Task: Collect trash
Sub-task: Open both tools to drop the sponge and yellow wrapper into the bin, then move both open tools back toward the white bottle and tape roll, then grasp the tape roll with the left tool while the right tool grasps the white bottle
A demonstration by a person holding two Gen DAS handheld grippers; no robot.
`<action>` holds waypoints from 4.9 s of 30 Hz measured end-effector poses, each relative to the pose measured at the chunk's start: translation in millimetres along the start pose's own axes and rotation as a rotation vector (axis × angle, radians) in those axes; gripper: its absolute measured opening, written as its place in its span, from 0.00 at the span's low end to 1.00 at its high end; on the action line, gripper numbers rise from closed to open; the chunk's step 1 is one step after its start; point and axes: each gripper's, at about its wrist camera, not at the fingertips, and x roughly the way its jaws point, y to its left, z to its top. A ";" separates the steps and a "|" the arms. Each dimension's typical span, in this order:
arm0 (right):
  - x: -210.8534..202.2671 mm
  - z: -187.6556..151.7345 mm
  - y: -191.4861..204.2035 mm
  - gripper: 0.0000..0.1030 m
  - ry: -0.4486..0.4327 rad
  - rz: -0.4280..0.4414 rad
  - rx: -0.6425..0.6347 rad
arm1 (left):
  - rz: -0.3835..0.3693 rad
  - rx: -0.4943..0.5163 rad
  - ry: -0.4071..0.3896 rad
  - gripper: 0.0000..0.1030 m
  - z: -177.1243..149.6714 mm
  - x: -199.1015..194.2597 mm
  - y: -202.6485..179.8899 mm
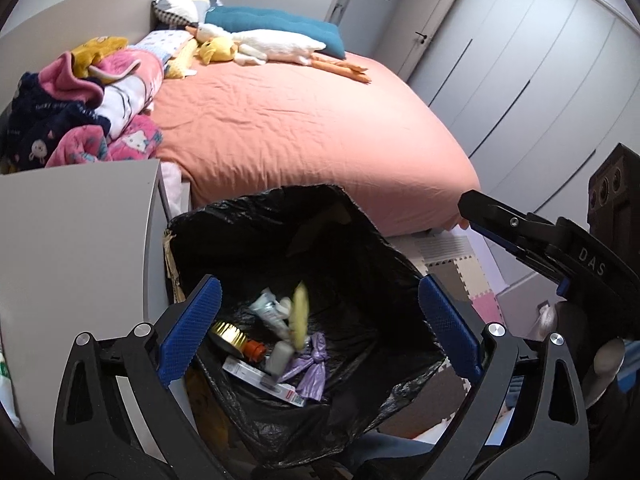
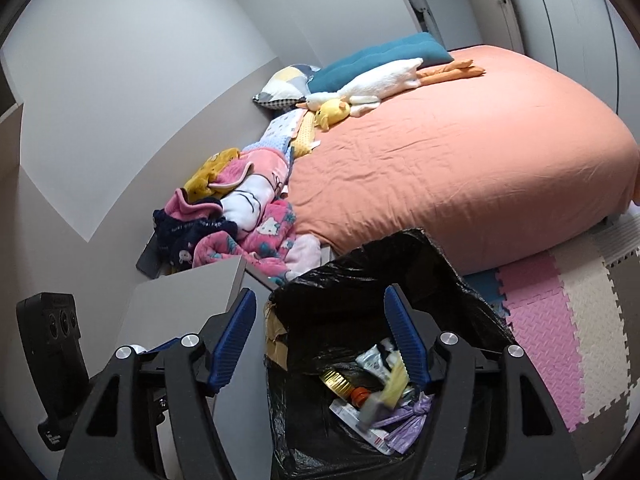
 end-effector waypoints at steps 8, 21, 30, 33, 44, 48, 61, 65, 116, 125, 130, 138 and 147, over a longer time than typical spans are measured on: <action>4.8 -4.6 8.9 0.66 0.016 0.018 -0.019 | 0.019 -0.004 -0.016 0.93 -1.3 -6.5 7.0; 20.9 -12.1 45.8 0.66 0.064 0.084 -0.094 | 0.097 -0.065 -0.059 0.93 -11.4 -35.3 36.4; 37.4 -22.7 82.0 0.66 0.112 0.144 -0.153 | 0.171 -0.116 -0.097 0.93 -28.4 -64.0 62.6; 42.9 -27.0 94.0 0.66 0.128 0.162 -0.171 | 0.192 -0.139 -0.105 0.93 -34.1 -72.4 72.8; 64.2 -47.0 143.0 0.68 0.191 0.225 -0.246 | 0.269 -0.223 -0.138 0.93 -59.6 -105.3 110.5; 71.0 -55.6 160.2 0.69 0.214 0.242 -0.274 | 0.299 -0.258 -0.151 0.93 -71.9 -117.4 122.3; 87.1 -87.4 212.6 0.73 0.297 0.304 -0.367 | 0.383 -0.373 -0.181 0.93 -109.4 -151.1 154.9; 91.6 -96.6 226.9 0.73 0.321 0.323 -0.394 | 0.408 -0.408 -0.187 0.93 -120.5 -159.6 164.2; 192.7 -165.1 343.6 0.73 0.526 0.344 -0.557 | 0.512 -0.566 -0.108 0.60 -178.1 -140.9 282.3; 213.6 -175.2 355.6 0.73 0.548 0.337 -0.574 | 0.472 -0.567 -0.148 0.32 -177.5 -141.6 286.3; 221.8 -181.6 362.2 0.73 0.557 0.348 -0.586 | 0.489 -0.575 -0.160 0.31 -180.7 -145.8 289.0; 233.3 -196.0 372.7 0.73 0.559 0.330 -0.620 | 0.527 -0.601 -0.160 0.31 -189.3 -158.5 296.3; 231.5 -208.2 384.2 0.47 0.518 0.314 -0.738 | 0.520 -0.611 -0.165 0.31 -190.5 -160.5 298.2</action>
